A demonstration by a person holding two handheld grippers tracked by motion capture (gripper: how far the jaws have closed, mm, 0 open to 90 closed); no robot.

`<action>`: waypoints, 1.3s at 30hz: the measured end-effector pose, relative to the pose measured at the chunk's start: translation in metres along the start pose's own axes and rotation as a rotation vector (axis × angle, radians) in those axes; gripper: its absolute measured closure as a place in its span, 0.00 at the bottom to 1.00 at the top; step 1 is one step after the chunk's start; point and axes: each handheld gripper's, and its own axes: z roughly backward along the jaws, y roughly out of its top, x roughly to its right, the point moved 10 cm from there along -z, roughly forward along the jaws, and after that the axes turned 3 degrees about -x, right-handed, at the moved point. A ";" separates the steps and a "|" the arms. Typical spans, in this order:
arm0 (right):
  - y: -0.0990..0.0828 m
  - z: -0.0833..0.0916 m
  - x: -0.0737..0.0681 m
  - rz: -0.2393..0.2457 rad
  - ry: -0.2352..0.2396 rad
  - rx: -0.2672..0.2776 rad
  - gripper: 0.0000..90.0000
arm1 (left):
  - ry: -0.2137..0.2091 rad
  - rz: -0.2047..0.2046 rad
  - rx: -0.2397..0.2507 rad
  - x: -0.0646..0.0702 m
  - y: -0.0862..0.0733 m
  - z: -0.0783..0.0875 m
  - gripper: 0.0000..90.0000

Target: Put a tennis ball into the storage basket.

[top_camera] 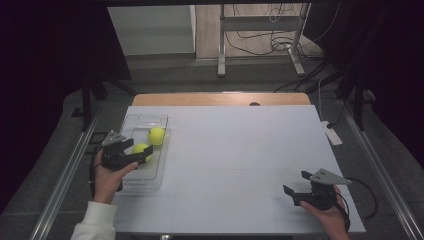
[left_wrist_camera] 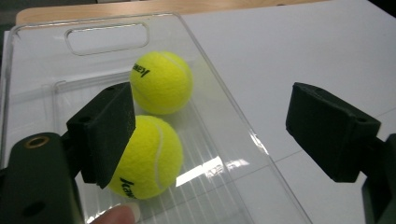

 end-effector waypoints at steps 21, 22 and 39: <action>0.000 0.018 0.005 -0.013 -0.016 0.041 0.12 | -0.094 -0.095 -0.006 0.045 -0.035 0.003 0.18; 0.000 0.018 0.005 -0.013 -0.016 0.041 0.12 | -0.094 -0.099 -0.009 0.046 -0.037 0.003 0.18; 0.006 0.018 -0.002 0.003 0.026 0.063 0.12 | -0.098 -0.151 0.011 0.061 -0.067 0.005 0.17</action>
